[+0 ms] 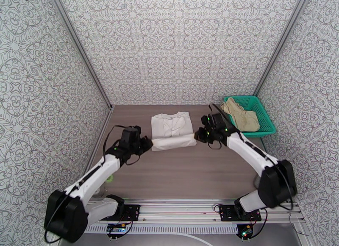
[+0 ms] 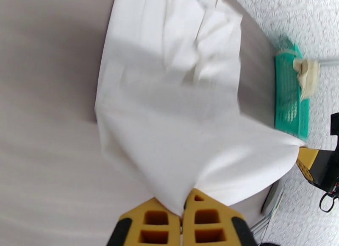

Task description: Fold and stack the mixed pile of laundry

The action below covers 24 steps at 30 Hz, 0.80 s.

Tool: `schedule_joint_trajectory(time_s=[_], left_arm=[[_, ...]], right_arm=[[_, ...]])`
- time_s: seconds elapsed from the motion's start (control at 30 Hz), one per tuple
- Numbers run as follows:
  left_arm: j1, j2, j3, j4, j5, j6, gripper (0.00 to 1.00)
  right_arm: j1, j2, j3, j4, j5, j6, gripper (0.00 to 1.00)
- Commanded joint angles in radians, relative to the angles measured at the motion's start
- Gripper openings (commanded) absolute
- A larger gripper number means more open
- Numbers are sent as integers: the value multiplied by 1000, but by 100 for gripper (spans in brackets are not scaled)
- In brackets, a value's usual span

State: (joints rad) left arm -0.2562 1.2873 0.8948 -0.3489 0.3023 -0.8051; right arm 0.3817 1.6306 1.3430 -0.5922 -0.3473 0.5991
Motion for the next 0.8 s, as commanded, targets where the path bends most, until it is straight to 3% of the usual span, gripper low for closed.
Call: schedule_joint_trajectory(time_s=[0.0, 0.37, 0.77], left_arm=[[51, 100, 134, 14, 46, 78, 0], [165, 479, 472, 84, 135, 124, 0], [229, 811, 639, 285, 231, 73, 0]], right_arm=[[-24, 123, 181, -75, 34, -57, 0], [-100, 493, 622, -80, -111, -50, 0], [-176, 733, 707, 198, -242, -7, 0]])
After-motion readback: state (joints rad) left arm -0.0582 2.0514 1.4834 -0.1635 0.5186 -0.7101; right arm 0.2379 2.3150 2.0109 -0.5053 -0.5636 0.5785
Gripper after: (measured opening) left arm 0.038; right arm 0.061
